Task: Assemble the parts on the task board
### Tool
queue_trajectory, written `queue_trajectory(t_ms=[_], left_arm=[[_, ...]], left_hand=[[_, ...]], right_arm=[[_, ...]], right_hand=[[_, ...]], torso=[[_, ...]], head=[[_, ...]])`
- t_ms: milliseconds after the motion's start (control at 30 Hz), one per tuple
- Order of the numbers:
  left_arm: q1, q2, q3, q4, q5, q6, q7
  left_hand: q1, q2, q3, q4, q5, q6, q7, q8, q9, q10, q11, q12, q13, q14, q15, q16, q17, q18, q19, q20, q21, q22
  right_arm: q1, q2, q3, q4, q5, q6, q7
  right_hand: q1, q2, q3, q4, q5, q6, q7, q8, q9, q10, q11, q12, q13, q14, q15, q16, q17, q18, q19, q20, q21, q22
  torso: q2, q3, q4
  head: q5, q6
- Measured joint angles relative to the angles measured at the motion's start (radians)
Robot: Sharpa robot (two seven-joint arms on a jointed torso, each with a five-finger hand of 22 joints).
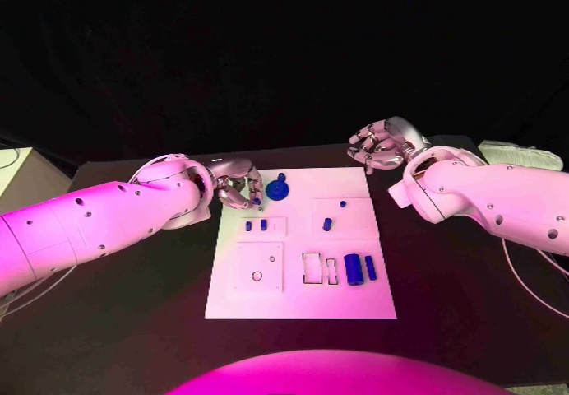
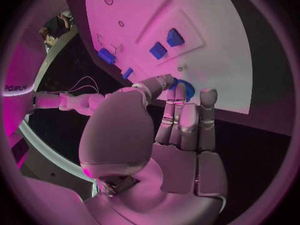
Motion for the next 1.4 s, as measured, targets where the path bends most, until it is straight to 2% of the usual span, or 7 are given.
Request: queue_trajectory(t_ms=[533,1100,1400], left_arm=[[-0.001,0.023,-0.004,-0.046,-0.01,0.015,-0.01],[-0.001,0.04,-0.014,-0.054,-0.014,0.027,-0.008],[-0.002,0.046,-0.02,-0.057,-0.014,0.031,-0.007]], left_hand=[[0.0,0.0,0.0,0.0,0.0,0.0,0.0,-0.005,0.0,0.0,0.0,0.0,0.0,0.0,0.0,0.0,0.0,0.0,0.0,0.0,0.0,0.002],[0.0,0.0,0.0,0.0,0.0,0.0,0.0,-0.011,0.014,0.002,-0.002,-0.004,0.0,0.0,0.0,0.0,0.003,0.0,0.0,0.0,0.0,0.003],[-0.001,-0.002,0.0,0.0,0.0,0.002,-0.003,-0.007,0.015,0.004,-0.004,-0.004,-0.001,0.0,-0.001,0.0,0.003,0.0,0.0,0.0,0.0,0.003]], right_arm=[[0.0,-0.001,0.0,0.001,0.0,0.0,0.0],[0.0,0.0,0.0,0.002,0.0,0.0,0.0],[0.0,0.0,0.0,0.002,0.0,0.0,0.0]], right_hand=[[0.0,0.0,0.0,0.0,0.0,0.0,0.0,0.0,0.0,0.0,0.0,0.0,0.0,0.0,0.0,0.0,0.0,0.0,0.0,0.0,0.0,0.0],[0.0,0.0,0.0,0.0,0.0,0.0,0.0,0.0,-0.001,0.005,-0.002,-0.006,-0.005,0.0,0.0,0.0,-0.001,0.0,0.0,0.0,0.0,0.0],[0.0,0.0,0.0,0.0,0.0,0.0,0.0,0.0,-0.001,0.005,-0.002,-0.006,-0.008,0.0,0.0,0.0,-0.001,0.0,0.0,0.0,0.0,0.0]], torso=[[0.002,0.0007,-0.002],[0.001,0.0008,-0.0014],[0.001,0.0003,-0.0015]], head=[[0.004,-0.004],[0.002,-0.01],[-0.004,-0.01]])
